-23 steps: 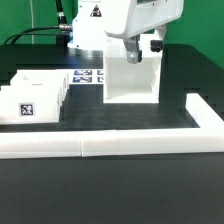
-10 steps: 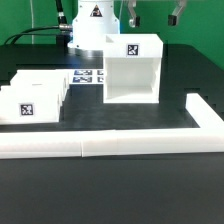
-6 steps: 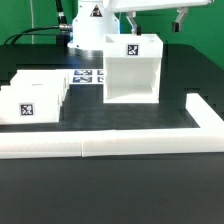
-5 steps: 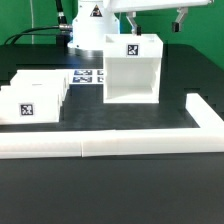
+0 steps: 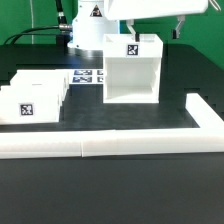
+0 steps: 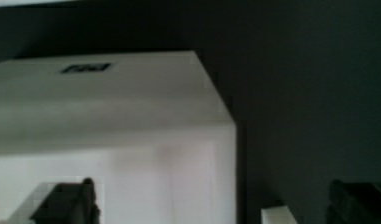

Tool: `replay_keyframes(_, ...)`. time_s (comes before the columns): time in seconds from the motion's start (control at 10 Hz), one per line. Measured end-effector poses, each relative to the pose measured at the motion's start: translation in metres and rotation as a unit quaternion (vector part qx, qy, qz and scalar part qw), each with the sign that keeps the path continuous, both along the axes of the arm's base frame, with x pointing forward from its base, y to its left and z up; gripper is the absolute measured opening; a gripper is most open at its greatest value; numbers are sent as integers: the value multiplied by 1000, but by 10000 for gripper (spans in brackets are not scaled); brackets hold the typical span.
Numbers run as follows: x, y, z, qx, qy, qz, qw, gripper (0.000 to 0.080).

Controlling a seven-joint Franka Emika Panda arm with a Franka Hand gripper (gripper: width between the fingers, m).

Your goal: Assemble drawer

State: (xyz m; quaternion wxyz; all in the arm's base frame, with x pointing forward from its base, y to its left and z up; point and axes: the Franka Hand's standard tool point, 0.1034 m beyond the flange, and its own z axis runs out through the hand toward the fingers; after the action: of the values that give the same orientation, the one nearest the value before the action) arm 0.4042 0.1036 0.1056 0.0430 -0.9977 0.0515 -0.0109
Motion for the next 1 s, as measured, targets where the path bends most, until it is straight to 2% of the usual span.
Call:
replay_keyframes(0.2, -6, 3, -4, -1, 5, 1, 1000, 650)
replay_keyframes(0.5, -6, 3, -5, -1, 6, 0, 1000, 252)
replay_keyframes(0.6, -6, 3, -5, -1, 6, 0, 1000, 252)
replay_keyframes(0.7, -6, 3, -5, -1, 7, 0, 1000, 78)
replay_keyframes(0.8, -6, 2, -5, -1, 6, 0, 1000, 39)
replay_keyframes(1.0, -6, 2, -5, -1, 6, 0, 1000, 39)
